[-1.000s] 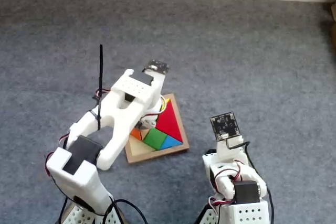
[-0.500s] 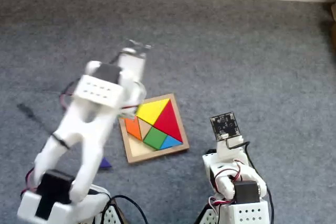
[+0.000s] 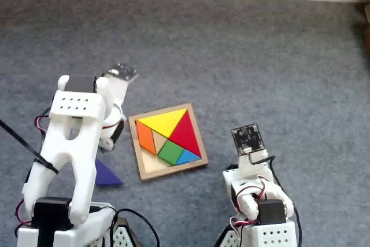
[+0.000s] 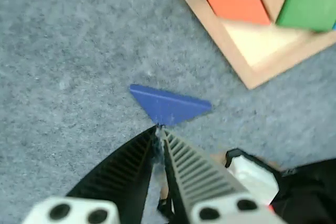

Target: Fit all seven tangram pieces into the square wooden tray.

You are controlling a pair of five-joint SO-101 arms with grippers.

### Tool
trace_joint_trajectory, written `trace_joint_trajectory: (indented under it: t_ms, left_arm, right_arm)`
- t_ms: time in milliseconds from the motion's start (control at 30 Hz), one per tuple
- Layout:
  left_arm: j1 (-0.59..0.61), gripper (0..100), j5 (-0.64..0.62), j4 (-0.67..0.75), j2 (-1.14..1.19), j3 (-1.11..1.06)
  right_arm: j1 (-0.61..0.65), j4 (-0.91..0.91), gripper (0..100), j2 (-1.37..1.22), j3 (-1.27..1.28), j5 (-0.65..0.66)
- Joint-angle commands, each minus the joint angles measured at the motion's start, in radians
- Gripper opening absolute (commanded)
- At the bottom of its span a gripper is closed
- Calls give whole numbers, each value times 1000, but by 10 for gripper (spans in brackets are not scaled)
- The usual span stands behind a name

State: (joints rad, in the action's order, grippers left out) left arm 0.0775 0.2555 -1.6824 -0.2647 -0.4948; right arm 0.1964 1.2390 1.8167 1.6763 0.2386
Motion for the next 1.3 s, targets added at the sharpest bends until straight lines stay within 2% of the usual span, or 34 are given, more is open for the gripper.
trace_joint_trajectory:
  t_ms: [0, 133, 267, 400, 600, 933, 1100, 1267]
  left_arm:
    - [65, 14, 52, 25, -36, -42]
    - [151, 14, 55, 129, -35, -151]
    - [171, 14, 57, 230, -27, -286]
    - [133, 11, 57, 293, -27, -384]
    - [7, 14, 52, 443, -25, -506]
    - [-7, 14, 49, 623, -24, -430]
    - [-12, 14, -75, 583, -35, -312]
    - [-8, 11, -167, 339, -35, -139]
  right_arm:
    - [-12, 5, 8, 4, 128, 0]
    - [-12, 5, 8, 4, 128, 0]
    - [-12, 5, 8, 4, 128, 0]
    - [-12, 5, 8, 4, 128, 0]
    - [-12, 5, 8, 4, 128, 0]
    - [-12, 5, 8, 4, 128, 0]
    - [-12, 5, 8, 4, 128, 0]
    - [-12, 5, 8, 4, 128, 0]
